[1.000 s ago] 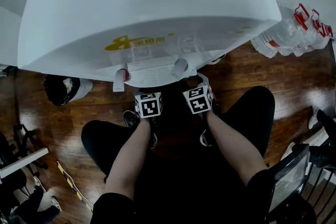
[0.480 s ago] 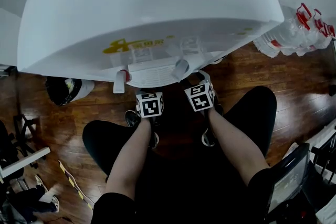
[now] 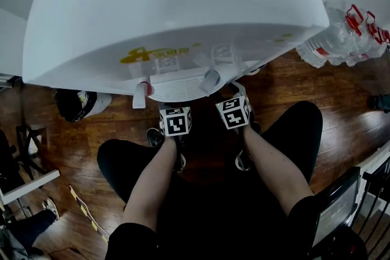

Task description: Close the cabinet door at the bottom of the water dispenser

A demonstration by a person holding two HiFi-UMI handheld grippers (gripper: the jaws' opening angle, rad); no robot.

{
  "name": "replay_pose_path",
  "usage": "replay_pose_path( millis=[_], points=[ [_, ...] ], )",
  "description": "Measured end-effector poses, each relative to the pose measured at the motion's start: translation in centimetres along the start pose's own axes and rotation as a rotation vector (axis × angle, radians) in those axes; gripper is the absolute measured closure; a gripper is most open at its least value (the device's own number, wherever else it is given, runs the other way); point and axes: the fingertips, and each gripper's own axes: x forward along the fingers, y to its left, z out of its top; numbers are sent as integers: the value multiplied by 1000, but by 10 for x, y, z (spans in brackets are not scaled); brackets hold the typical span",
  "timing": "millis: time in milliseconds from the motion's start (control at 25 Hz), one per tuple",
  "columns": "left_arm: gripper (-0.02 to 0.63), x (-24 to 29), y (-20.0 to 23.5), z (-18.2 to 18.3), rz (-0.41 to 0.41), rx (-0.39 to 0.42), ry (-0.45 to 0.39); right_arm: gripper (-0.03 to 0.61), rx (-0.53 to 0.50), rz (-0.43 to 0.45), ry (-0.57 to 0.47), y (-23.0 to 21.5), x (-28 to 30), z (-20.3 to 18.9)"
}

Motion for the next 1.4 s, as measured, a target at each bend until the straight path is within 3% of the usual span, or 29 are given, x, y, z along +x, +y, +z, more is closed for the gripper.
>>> replay_pose_path(
  millis=[440,680,920,1400],
  points=[
    [363,-5,-28,-3,-84,102,-13,362,10,4,-26,0,-13,-2],
    [370,-29,-38,-1,-96,86,-59,382,57,-9,-67,4,-32,-5],
    [383,-57,-50,-10,-102,52,-116,405,92,-10,-102,14,-49,-34],
    [408,-127,-84,-40,-111,193,-251,425,145,-14,-221,52,-119,-51]
  ],
)
